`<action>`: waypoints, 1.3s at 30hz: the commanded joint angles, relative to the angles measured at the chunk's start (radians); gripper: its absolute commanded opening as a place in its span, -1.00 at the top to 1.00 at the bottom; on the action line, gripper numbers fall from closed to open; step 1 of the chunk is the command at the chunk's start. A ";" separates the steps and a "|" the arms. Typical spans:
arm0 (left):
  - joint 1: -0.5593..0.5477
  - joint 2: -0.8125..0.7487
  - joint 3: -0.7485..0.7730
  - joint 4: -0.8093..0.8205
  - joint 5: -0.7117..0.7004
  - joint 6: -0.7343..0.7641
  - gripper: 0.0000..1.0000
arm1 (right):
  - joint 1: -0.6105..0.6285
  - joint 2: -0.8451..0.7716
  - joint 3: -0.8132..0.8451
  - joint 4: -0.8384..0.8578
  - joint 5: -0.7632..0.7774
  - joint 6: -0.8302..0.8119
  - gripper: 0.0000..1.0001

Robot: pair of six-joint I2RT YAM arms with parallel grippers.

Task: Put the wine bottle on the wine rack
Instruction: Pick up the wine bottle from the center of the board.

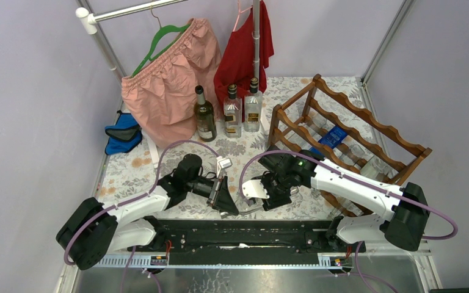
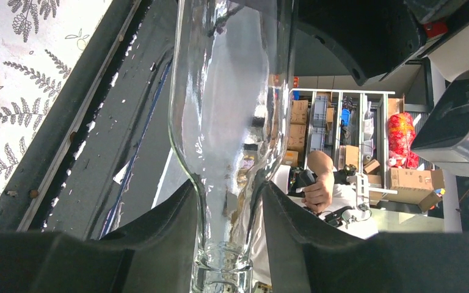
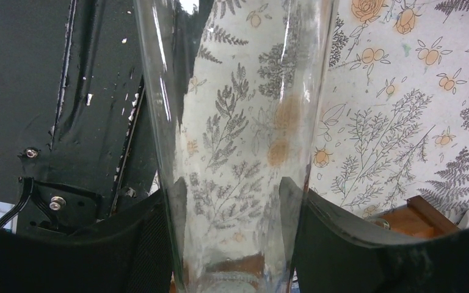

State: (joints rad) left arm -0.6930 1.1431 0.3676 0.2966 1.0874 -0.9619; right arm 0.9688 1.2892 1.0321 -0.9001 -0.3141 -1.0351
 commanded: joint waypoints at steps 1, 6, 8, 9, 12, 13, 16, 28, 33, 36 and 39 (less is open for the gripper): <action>-0.002 -0.029 0.002 0.006 -0.025 0.019 0.09 | 0.009 -0.024 0.023 0.023 -0.007 0.025 1.00; -0.002 -0.030 0.001 -0.004 -0.046 0.023 0.02 | 0.009 -0.018 0.028 0.027 0.006 0.047 1.00; -0.002 -0.029 0.001 -0.004 -0.058 0.023 0.01 | 0.008 -0.015 0.032 0.025 0.004 0.055 1.00; -0.002 -0.029 -0.001 -0.002 -0.063 0.022 0.01 | 0.010 -0.014 0.034 0.026 0.003 0.060 1.00; -0.002 -0.031 -0.002 0.001 -0.074 0.020 0.02 | 0.009 -0.011 0.042 0.021 -0.004 0.072 1.00; -0.001 -0.032 -0.002 0.000 -0.078 0.020 0.02 | 0.009 -0.010 0.045 0.020 -0.006 0.076 1.00; -0.002 -0.038 -0.002 -0.002 -0.089 0.019 0.05 | 0.009 -0.006 0.049 0.018 -0.008 0.088 1.00; -0.002 -0.041 -0.011 0.018 -0.087 0.013 0.95 | 0.009 -0.003 0.050 0.015 -0.024 0.099 1.00; -0.002 -0.054 -0.020 0.047 -0.078 0.003 1.00 | 0.008 0.015 0.073 0.003 -0.039 0.115 0.77; -0.002 -0.057 -0.044 0.139 -0.061 -0.045 0.96 | 0.007 0.025 0.091 -0.007 -0.052 0.124 0.75; -0.002 -0.050 -0.058 0.192 -0.040 -0.070 0.45 | 0.008 0.030 0.098 -0.015 -0.061 0.127 0.82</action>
State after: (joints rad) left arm -0.6930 1.0981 0.3321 0.3546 1.0393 -0.9901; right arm 0.9688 1.3182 1.0592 -0.9409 -0.3096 -0.9600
